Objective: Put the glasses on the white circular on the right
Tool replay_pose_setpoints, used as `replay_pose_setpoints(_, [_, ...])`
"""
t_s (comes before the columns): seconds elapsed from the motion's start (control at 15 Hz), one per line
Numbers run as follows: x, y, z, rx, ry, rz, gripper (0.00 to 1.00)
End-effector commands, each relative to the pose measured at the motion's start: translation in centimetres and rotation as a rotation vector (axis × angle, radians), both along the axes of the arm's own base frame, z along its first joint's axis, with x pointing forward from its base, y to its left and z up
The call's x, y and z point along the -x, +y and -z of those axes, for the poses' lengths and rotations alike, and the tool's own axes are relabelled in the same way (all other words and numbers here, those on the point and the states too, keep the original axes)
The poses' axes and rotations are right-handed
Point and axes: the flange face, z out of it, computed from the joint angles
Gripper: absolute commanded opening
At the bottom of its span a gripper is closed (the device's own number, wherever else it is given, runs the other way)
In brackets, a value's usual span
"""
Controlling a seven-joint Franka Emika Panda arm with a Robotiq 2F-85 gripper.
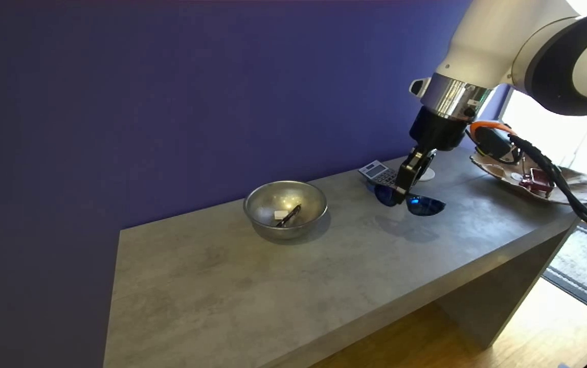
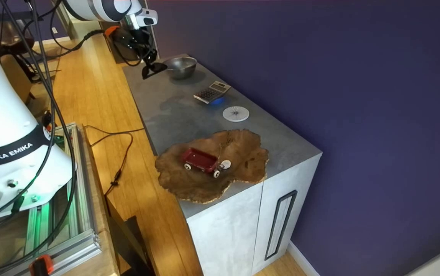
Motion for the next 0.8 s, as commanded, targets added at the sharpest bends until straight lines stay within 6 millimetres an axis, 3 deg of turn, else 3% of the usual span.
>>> replay_pose_setpoints(0.0, [-2.8, -4.9, -0.8, -0.042, -0.031, 0.134, 0.05])
replay_pose_setpoints(0.33, [-9.1, -17.5, -1.4, -0.069, -0.096, 0.435, 0.04])
replay_pose_setpoints(0.53, [-10.4, -24.4, -1.2, -0.051, -0.111, 0.620, 0.05])
replay_pose_setpoints(0.6, [-10.9, -22.2, -0.9, -0.045, -0.096, 0.530, 0.05])
replay_pose_setpoints(0.67, [-11.2, -23.6, -0.8, -0.037, -0.100, 0.548, 0.15])
replay_pose_setpoints(0.73, [-11.3, -23.9, -0.8, -0.034, -0.100, 0.546, 0.15])
